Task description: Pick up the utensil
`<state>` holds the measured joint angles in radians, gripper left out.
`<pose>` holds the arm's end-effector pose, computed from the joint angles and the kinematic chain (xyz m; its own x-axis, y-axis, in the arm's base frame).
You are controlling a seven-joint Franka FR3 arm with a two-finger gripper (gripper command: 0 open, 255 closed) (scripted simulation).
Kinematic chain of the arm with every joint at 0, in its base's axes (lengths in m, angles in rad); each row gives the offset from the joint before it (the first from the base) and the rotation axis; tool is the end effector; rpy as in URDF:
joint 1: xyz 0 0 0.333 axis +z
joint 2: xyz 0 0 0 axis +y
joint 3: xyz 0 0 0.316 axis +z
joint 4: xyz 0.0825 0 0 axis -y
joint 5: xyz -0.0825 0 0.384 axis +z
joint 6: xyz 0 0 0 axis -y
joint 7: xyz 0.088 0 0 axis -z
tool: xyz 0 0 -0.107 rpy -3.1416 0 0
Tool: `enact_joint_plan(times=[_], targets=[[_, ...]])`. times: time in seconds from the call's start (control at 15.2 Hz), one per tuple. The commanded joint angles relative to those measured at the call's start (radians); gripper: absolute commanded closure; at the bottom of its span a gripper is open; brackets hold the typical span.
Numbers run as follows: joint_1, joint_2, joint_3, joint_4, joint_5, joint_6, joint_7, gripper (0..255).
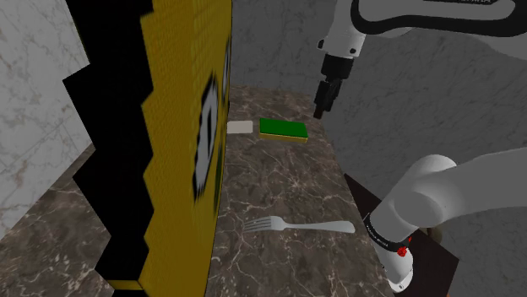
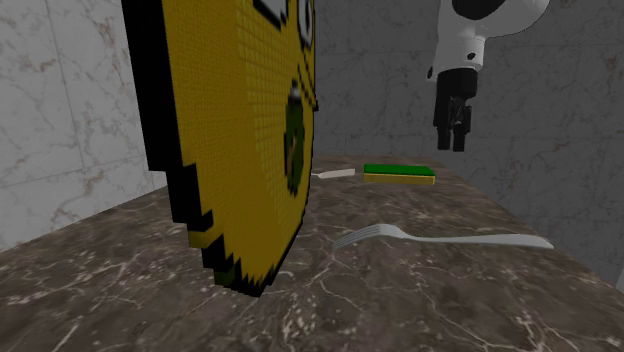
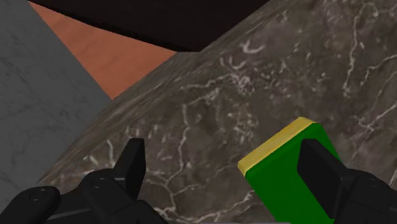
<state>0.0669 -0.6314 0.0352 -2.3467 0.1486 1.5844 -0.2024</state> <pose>0.3420 0.0529 0.5462 0.9525 0.2867 -0.1029 0.2701 -0.9511 -0.1497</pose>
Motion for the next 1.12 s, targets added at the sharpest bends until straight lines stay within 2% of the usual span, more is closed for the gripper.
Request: enact_joint_plan(times=[0.0, 0.53, 1.06], targets=[[0.022, 0.064, 0.025, 0.045, 0.008, 0.036, -0.007, 0], [0.09, 0.298, 0.117, 0.226, 0.002, 0.153, -0.036, 0], [0.152, 0.529, 0.21, 0.452, -0.057, 0.217, -0.042, 0]])
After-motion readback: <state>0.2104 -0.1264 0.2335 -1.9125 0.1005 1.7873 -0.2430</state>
